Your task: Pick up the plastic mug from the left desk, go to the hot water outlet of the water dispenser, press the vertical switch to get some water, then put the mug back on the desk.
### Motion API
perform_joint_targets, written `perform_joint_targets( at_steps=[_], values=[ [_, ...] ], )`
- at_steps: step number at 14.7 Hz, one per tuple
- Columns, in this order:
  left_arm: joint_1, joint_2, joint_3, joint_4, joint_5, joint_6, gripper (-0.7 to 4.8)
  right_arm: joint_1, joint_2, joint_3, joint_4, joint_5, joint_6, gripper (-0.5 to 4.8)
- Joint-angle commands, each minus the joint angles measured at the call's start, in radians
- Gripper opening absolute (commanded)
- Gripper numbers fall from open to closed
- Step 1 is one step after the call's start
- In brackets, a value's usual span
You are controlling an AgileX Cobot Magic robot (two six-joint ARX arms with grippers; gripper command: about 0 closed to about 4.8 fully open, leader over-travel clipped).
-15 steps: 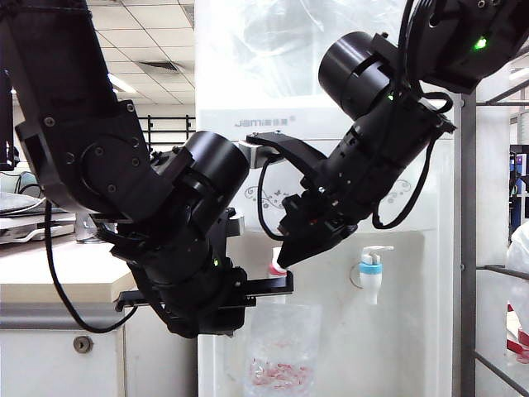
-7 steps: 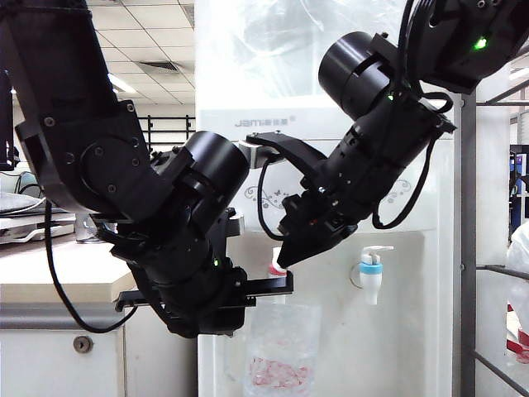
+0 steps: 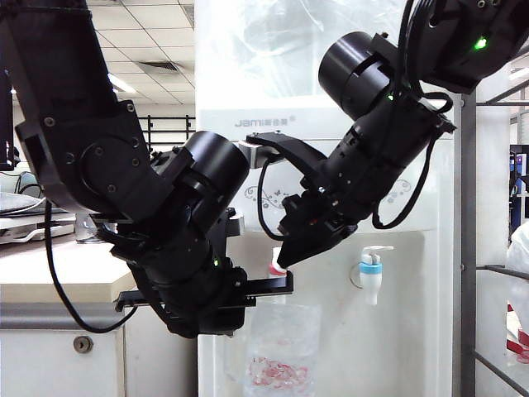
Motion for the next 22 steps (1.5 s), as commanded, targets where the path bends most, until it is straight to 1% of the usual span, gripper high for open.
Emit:
perform_joint_targets(
  at_steps=[1,5,8,11,14,19,22],
  values=[
    [0.015,-0.028,0.04,0.193,-0.044,0.003,-0.05,0.001,0.005,-0.002,-0.013,0.005,-0.003,-0.05],
    [0.015,-0.028,0.04,0.193,-0.044,0.003,-0.05,0.001,0.001,-0.002,-0.013,0.005,-0.002,-0.05],
    [0.015,-0.028,0.04,0.193,-0.044,0.003,-0.05,0.001,-0.044,-0.002,-0.022,0.005,0.01,-0.05],
    [0.015,-0.028,0.04,0.192,-0.044,0.003,-0.05,0.001,-0.157,-0.002,-0.044,0.001,0.092,-0.05],
    [0.015,-0.028,0.04,0.192,-0.044,0.002,-0.05,0.001,-0.349,-0.002,-0.121,0.002,0.161,-0.05],
    [0.015,-0.028,0.04,0.193,-0.043,0.001,-0.05,-0.01,-0.614,-0.002,-0.285,0.006,0.16,-0.05],
    [0.015,-0.028,0.04,0.193,-0.044,0.0,-0.05,-0.028,-0.713,-0.003,-0.416,0.006,0.166,-0.05]
  ],
)
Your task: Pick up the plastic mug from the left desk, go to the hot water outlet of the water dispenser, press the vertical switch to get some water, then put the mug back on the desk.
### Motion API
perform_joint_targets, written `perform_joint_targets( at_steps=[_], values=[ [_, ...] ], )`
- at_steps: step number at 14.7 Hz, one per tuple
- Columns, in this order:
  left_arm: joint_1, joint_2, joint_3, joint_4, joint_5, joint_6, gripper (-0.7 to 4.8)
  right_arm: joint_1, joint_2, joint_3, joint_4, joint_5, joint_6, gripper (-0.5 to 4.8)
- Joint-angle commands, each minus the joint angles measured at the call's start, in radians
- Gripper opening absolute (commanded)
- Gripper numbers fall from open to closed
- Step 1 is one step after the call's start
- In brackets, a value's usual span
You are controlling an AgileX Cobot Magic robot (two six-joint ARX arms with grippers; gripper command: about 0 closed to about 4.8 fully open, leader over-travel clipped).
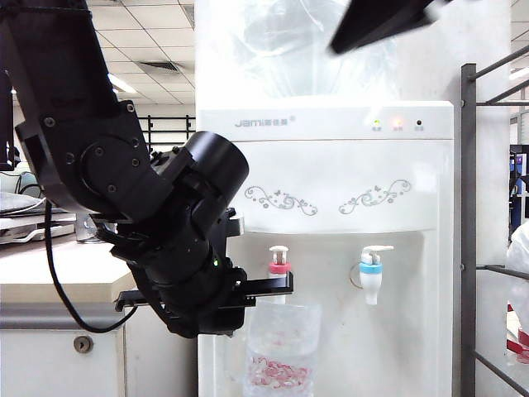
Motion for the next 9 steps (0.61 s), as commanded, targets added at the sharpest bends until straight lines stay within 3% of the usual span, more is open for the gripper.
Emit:
perform_joint_targets(
  at_steps=[1,7,9],
  values=[
    [0.015,-0.028,0.04,0.197,-0.044,0.0,-0.05,-0.016,-0.084,0.0,-0.142,0.002,0.01,-0.05],
    [0.014,-0.028,0.04,0.219,-0.013,0.003,-0.05,-0.021,-0.205,-0.001,-0.214,0.003,0.01,-0.05],
    [0.015,-0.028,0.04,0.199,0.044,0.058,-0.05,-0.021,-0.217,-0.001,-0.219,0.01,0.01,-0.05]
  ],
)
